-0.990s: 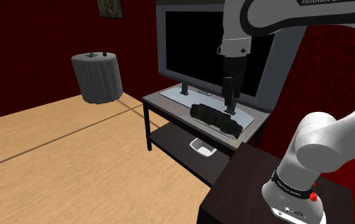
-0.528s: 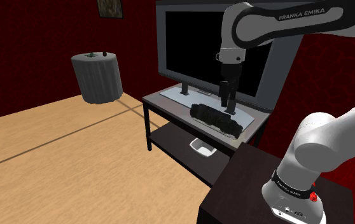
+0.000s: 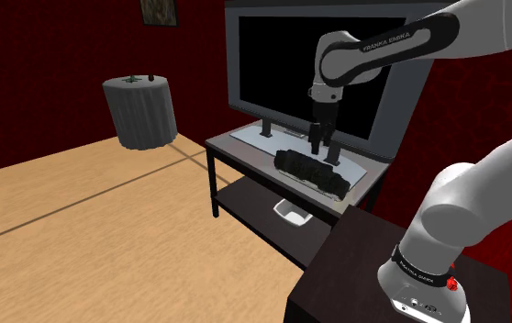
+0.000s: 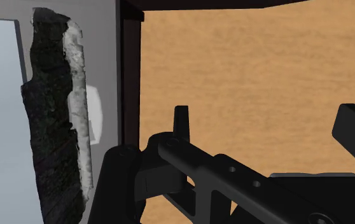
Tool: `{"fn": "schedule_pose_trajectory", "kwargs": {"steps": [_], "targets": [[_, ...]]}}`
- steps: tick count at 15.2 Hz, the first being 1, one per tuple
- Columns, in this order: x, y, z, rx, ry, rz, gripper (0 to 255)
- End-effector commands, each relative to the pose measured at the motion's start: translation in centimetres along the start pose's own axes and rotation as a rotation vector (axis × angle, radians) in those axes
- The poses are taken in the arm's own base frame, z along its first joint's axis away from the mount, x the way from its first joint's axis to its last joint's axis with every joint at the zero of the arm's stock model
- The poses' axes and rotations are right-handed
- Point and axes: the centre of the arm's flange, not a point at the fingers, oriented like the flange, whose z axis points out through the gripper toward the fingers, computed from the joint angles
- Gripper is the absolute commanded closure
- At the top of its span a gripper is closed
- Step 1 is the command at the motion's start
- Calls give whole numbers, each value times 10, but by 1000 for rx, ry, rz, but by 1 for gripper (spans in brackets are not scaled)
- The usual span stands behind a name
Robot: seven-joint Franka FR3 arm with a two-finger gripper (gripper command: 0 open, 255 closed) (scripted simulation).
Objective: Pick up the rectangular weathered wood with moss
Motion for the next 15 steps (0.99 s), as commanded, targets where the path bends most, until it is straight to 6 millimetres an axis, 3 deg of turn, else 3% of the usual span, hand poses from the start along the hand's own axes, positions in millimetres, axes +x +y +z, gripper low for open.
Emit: {"fn": "schedule_pose_trajectory", "kwargs": {"steps": [1, 15], "targets": [[14, 19, 11, 5, 10, 4, 0], [101, 163, 88, 45, 72, 40, 0]]}}
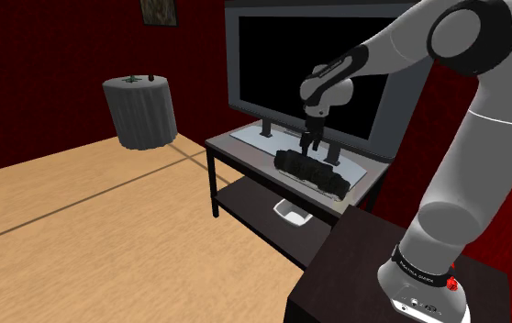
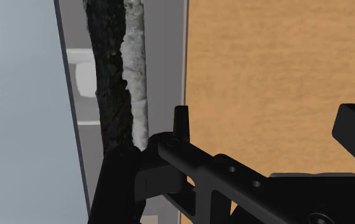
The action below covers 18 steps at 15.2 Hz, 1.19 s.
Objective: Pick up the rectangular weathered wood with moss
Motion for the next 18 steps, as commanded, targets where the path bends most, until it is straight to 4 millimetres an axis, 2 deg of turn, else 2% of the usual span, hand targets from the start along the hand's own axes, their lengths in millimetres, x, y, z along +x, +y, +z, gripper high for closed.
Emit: {"fn": "schedule_pose_trajectory", "kwargs": {"steps": [1, 11, 18], "targets": [[13, 22, 10, 5, 10, 4, 0], [75, 125, 65, 34, 54, 30, 0], [79, 132, 98, 35, 55, 31, 0]]}}
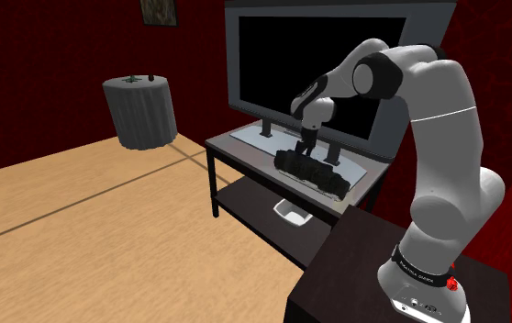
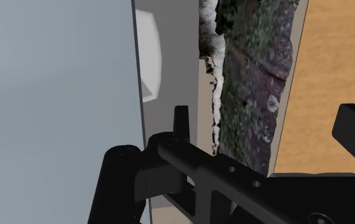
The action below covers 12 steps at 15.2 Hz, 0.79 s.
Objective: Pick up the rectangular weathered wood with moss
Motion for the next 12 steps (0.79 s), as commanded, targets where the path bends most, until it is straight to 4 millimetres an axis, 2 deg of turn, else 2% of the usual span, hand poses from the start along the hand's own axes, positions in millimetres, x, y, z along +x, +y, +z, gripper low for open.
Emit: {"fn": "schedule_pose_trajectory", "kwargs": {"steps": [1, 3, 4, 12], "targets": [[-1, 3, 13, 0, 1, 0, 0], [-1, 3, 13, 0, 1, 0, 0], [-1, 2, 13, 0, 1, 0, 255], [-1, 2, 13, 0, 0, 0, 255]]}}
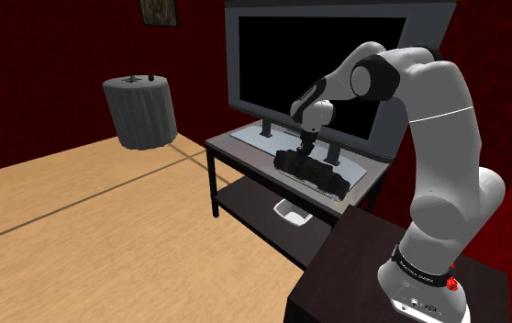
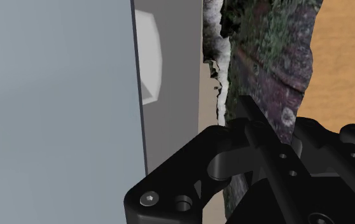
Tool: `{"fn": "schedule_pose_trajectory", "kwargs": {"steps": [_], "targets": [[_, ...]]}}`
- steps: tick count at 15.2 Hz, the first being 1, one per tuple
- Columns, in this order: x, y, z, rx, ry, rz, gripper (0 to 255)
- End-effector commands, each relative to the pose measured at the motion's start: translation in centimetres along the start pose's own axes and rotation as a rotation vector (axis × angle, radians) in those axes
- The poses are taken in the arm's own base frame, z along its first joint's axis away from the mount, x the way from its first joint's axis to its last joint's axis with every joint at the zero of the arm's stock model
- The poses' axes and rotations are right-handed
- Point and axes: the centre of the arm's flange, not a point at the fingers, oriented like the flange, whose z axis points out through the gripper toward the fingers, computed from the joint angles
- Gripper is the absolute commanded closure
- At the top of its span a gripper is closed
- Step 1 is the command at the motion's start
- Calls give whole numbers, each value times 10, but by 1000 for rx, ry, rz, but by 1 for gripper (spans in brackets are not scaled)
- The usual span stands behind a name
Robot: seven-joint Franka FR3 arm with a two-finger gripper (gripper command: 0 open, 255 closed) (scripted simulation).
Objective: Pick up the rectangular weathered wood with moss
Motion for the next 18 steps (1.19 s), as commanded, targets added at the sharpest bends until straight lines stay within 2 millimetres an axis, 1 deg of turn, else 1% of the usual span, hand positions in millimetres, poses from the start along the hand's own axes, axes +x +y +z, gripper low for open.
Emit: {"fn": "schedule_pose_trajectory", "kwargs": {"steps": [1, 16, 18], "targets": [[-1, 1, 0, 0, 0, 0, 255], [0, -11, -78, 0, 0, 0, 255], [0, -11, -79, 0, 0, 0, 255]]}}
